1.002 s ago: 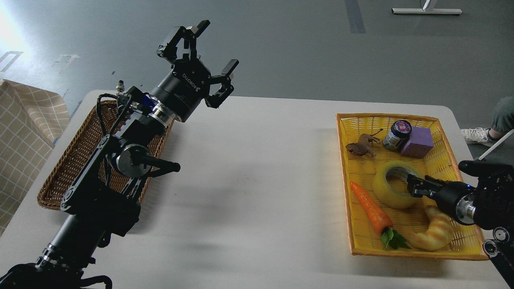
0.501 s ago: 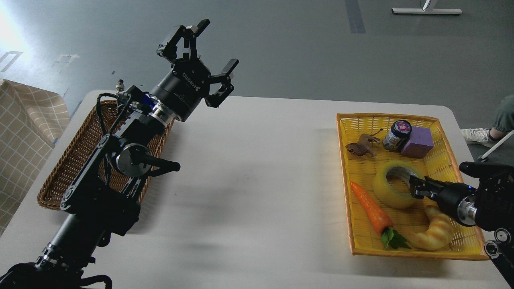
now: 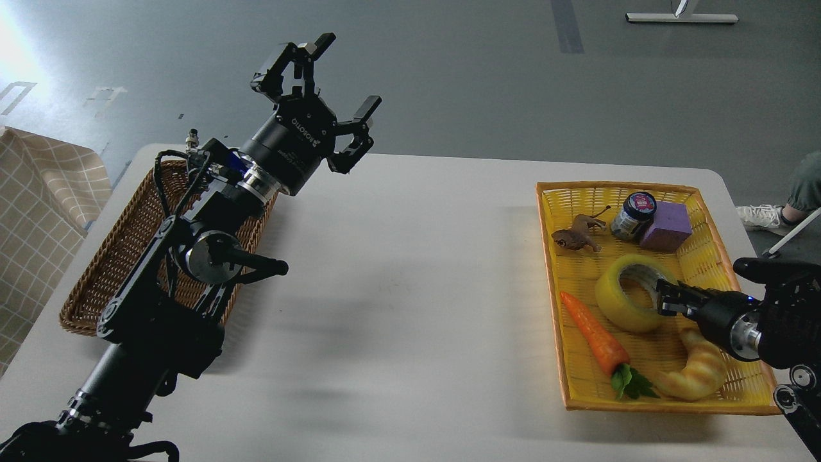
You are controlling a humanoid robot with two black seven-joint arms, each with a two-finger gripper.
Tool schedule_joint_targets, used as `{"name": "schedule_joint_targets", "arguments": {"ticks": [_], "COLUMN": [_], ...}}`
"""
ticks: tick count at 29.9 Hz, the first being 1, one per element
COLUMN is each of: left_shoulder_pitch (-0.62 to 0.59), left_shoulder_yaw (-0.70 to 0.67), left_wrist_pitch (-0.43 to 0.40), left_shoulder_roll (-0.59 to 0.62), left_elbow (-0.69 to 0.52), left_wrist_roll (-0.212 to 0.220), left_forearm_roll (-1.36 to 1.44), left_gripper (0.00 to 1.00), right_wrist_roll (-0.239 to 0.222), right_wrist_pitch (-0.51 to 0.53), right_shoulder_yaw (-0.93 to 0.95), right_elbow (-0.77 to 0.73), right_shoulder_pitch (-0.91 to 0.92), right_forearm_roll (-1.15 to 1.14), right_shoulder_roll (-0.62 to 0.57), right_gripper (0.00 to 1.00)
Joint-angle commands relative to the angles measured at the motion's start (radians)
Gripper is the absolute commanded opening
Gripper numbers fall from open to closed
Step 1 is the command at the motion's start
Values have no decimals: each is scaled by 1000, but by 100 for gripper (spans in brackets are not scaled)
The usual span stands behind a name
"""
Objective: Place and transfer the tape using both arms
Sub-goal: 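Lift the tape roll and carry it to the table center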
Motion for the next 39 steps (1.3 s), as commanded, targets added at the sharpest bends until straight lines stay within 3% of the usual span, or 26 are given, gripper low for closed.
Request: {"name": "schedule_joint_targets", "arguments": {"ticks": [1,8,17,22,32,39], "left_shoulder_pitch": [-1,5,3,3,-6,-3], "left_shoulder_yaw": [0,0,-1,-1,-3,-7], "left_wrist_pitch": [2,2,0,0,-12,-13], "left_shoulder_roll": [1,-4,-1,2,8,33], "left_elbow": [0,0,-3,-3,0,0], "left_wrist_roll": [1,1,0,6,3,1], "left_forearm_roll": [0,2,0,0,-3,-1], "left_gripper": [98,98,98,98,98,98], "right_wrist_roll": [0,3,4,3,-2,-23], "right_wrist_pitch": [0,0,0,0,0,0], "right_shoulder_yaw": [7,12,-4,-56,-362,-396], "right_elbow": [12,46,31,11,-32,-63], "right_shoulder_pitch": [3,84,367,483,653,673], "right_forearm_roll": [31,105,108,106,102,94], "right_shoulder_roll": [-29,-92,-79,-1,147,269], "right_gripper": [17,17,17,17,17,17]}}
